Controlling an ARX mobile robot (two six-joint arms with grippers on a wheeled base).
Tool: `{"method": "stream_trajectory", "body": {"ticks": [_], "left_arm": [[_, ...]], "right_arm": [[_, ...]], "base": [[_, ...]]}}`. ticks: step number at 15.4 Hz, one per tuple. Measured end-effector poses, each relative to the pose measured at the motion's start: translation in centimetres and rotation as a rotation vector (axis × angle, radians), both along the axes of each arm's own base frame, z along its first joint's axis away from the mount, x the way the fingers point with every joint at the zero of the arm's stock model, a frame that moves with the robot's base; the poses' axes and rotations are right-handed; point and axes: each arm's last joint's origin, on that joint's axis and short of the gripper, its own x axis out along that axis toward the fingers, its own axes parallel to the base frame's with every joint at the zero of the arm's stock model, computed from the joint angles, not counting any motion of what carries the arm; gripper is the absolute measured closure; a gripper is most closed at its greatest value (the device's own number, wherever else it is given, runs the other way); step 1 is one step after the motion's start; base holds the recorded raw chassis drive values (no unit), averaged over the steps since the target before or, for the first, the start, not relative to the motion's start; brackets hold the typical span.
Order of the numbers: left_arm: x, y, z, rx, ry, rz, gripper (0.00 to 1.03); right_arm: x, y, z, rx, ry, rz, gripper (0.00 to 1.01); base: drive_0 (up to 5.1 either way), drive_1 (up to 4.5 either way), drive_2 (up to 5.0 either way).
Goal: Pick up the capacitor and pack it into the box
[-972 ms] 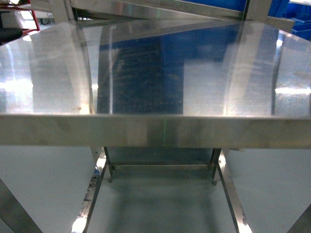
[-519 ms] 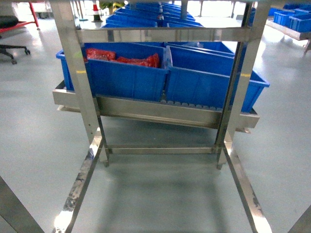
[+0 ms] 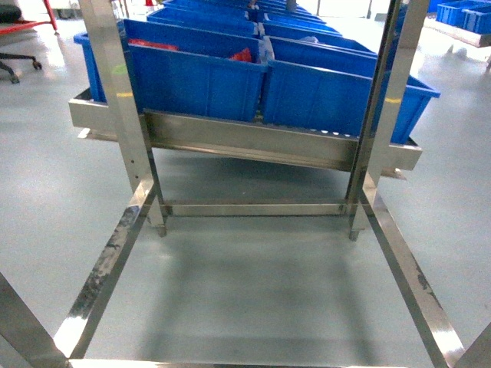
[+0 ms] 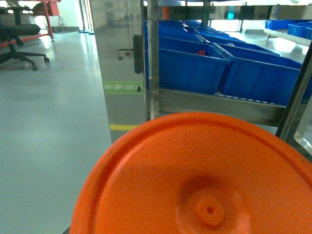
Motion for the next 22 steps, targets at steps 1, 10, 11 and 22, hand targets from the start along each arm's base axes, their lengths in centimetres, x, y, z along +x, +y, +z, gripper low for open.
{"method": "stream_trajectory", "body": {"ticks": [1, 10, 11, 22], "left_arm": [[0.0, -0.01, 0.01, 0.0, 0.0, -0.002, 0.6], [0.0, -0.01, 0.0, 0.0, 0.0, -0.003, 0.6], [0.0, -0.01, 0.0, 0.0, 0.0, -0.002, 0.6], [0.0, -0.01, 0.02, 0.0, -0.002, -0.003, 0.6]], "right_arm": [[0.0, 0.0, 0.0, 0.0, 0.0, 0.0, 0.03], [0.0, 0.0, 0.0, 0.0, 0.0, 0.0, 0.03], [0.0, 0.0, 0.0, 0.0, 0.0, 0.0, 0.03], [0.0, 0.0, 0.04, 0.0, -0.004, 0.0, 0.03]], "base": [[0.0, 0.0, 0.0], [0.0, 0.0, 0.0], [0.0, 0.0, 0.0], [-4.9, 3.25, 1.6]]}}
